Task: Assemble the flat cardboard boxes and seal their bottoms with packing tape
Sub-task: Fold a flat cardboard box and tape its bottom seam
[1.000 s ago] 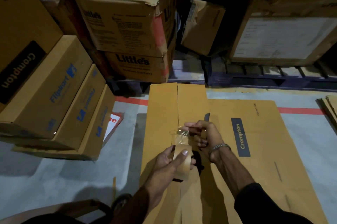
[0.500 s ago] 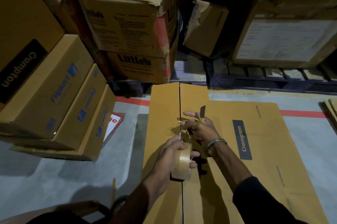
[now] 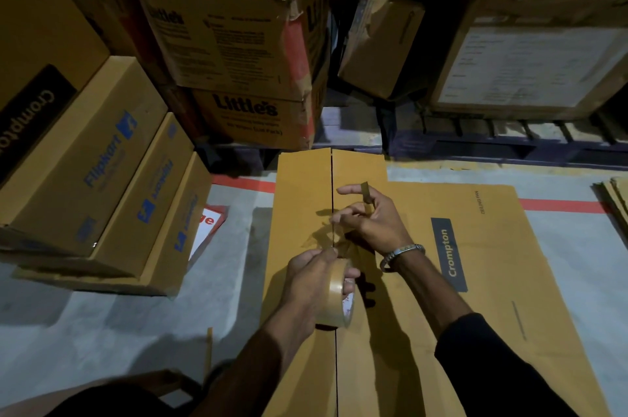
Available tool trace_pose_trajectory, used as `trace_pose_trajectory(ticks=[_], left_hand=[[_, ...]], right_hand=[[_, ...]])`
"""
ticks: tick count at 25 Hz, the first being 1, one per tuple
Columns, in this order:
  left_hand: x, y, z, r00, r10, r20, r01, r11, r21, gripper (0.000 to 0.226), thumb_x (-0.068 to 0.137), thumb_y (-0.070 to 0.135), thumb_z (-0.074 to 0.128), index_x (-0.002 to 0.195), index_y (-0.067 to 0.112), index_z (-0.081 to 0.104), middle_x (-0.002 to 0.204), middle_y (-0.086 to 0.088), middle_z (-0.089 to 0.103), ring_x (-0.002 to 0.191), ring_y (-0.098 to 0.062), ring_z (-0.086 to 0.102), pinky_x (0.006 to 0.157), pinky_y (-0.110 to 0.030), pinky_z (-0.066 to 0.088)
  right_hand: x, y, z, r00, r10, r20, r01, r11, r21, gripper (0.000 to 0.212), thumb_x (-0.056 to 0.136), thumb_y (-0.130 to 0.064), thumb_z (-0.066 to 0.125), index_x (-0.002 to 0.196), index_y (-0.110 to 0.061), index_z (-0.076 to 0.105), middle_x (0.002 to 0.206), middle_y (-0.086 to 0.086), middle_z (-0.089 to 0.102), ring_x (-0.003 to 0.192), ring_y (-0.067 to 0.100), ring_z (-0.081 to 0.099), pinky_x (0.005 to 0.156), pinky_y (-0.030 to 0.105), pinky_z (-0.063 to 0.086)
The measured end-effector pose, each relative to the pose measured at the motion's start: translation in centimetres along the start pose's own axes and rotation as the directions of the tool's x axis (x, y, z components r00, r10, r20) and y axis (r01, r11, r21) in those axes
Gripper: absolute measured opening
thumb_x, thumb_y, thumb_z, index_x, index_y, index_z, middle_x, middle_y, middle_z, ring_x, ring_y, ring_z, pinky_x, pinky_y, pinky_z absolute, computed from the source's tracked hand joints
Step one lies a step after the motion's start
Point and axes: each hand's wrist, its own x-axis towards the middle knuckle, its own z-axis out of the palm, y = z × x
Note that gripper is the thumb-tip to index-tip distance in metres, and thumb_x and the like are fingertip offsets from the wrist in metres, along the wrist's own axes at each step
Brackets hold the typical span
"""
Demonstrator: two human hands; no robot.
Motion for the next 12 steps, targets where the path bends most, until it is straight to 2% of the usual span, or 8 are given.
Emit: trace_pose_trajectory(ticks=[2,4,5,8,10,12], left_hand=[[-0.2,-0.3,0.4,0.997,0.054,0.047,-0.058,0.996,0.069,0.040,0.098,0.039,0.070,0.129,0.018,0.056,0.089,-0.013,0.080,0.064,-0.023,0.073,0.064,-0.032,0.058],[-0.6,-0.8,0.6,0.989,0.106,0.106,-0.123,0.976,0.180,0.057,0.094,0.049,0.071,0.137,0.035,0.036,0.092,-0.003,0.081,0.082,-0.016,0.078,0.076,-0.034,0.059],[-0.8,-1.0,0.6,0.982,0.139,0.125,-0.161,0.968,0.191,0.066,0.094,0.049,0.071,0.143,0.038,0.029,0.094,-0.001,0.081,0.088,-0.014,0.078,0.079,-0.035,0.060],[-0.4,-1.4,-0.2,0.961,0.223,0.162,-0.248,0.957,0.149,0.068,0.091,0.043,0.074,0.147,0.032,0.037,0.102,0.001,0.081,0.095,-0.011,0.077,0.077,-0.029,0.060],[0.0,-1.3,-0.7,0.963,0.202,0.176,-0.227,0.965,0.134,0.069,0.089,0.042,0.075,0.146,0.032,0.038,0.110,0.003,0.079,0.097,-0.005,0.075,0.071,-0.019,0.057],[0.3,-1.3,-0.9,0.967,0.186,0.177,-0.214,0.964,0.158,0.057,0.093,0.038,0.074,0.141,0.029,0.045,0.112,0.008,0.078,0.093,0.003,0.073,0.065,-0.010,0.053]], right_hand=[[0.8,0.6,0.4,0.997,0.049,-0.062,-0.045,0.997,0.058,0.050,0.082,0.004,0.080,0.123,-0.018,0.063,0.090,0.022,0.075,0.083,0.022,0.076,0.080,0.040,0.060],[2.0,1.2,0.4,0.983,0.145,-0.116,-0.132,0.985,0.108,0.054,0.080,0.000,0.083,0.125,-0.020,0.062,0.096,0.016,0.077,0.089,0.021,0.077,0.079,0.034,0.056],[2.7,1.5,0.2,0.975,0.182,-0.129,-0.168,0.979,0.114,0.054,0.078,-0.003,0.085,0.124,-0.022,0.062,0.099,0.014,0.079,0.095,0.023,0.076,0.081,0.034,0.056],[4.8,1.9,0.1,0.968,0.217,-0.128,-0.206,0.974,0.097,0.051,0.077,-0.007,0.087,0.120,-0.024,0.067,0.092,0.008,0.080,0.098,0.022,0.075,0.101,0.046,0.052],[6.5,1.9,0.1,0.966,0.209,-0.153,-0.196,0.976,0.095,0.050,0.076,-0.004,0.086,0.119,-0.022,0.067,0.087,0.006,0.080,0.092,0.019,0.076,0.102,0.049,0.053],[8.5,1.8,0.1,0.959,0.196,-0.206,-0.177,0.978,0.109,0.050,0.074,-0.004,0.088,0.115,-0.023,0.068,0.087,0.007,0.080,0.090,0.022,0.077,0.096,0.049,0.057]])
